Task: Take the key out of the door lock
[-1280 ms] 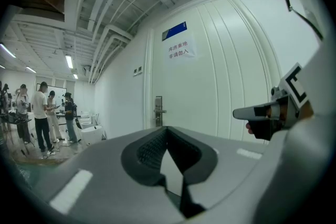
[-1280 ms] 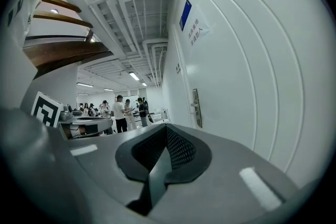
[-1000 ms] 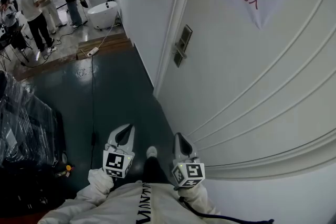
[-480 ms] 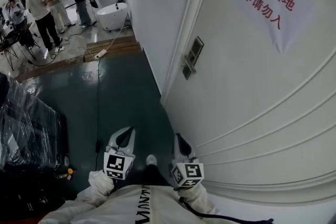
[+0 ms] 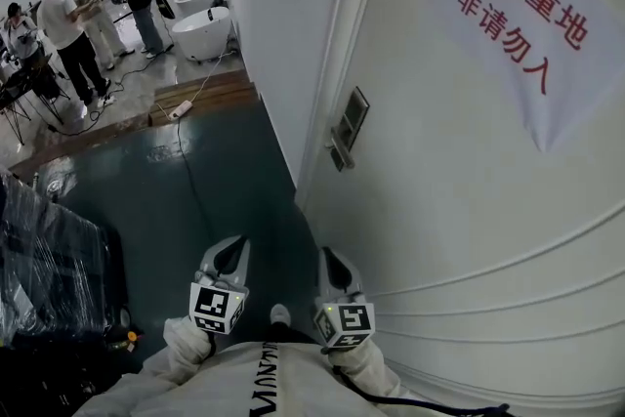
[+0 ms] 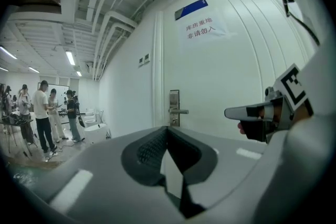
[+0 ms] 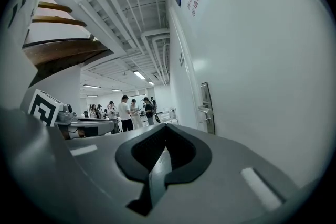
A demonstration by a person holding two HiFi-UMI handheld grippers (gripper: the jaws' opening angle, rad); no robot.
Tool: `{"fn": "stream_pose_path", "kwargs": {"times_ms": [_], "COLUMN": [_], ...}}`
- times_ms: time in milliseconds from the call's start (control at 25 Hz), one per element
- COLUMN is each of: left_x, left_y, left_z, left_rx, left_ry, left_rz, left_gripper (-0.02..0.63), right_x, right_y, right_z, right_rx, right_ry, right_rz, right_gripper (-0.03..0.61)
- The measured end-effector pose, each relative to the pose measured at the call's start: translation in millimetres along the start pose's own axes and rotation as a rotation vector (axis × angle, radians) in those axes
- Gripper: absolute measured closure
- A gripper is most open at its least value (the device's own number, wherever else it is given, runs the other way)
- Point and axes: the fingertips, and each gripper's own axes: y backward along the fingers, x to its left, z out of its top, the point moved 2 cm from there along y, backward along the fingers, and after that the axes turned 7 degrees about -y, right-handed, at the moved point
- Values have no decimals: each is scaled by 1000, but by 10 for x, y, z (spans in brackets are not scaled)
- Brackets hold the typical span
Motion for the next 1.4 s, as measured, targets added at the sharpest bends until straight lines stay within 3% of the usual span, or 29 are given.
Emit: {"fn": "stream_pose_path", "kwargs": {"times_ms": [280,640,1000,1400], "left_x": [50,57,102,459], "left_y": [-624,-881,-1434,-2280], "left_z": [138,183,251,192], "left_rx": [3,38,6,-17], "left_ry": [-20,-56,-79,-89], "left_rz": [-13,-36,-142,-345], "left_gripper": [614,615,614,614], "right_x": [-398,-569,-872,-1057], "right_y": [-448,-633,-848,-1366], "right_z": [175,247,312,279], "right_rx": [-8,-21,-43,-39], "right_ry": [-12,-33,-45,-74], "right_rz": [8,4,-104,-321], "right_gripper": [577,577,577,577]}}
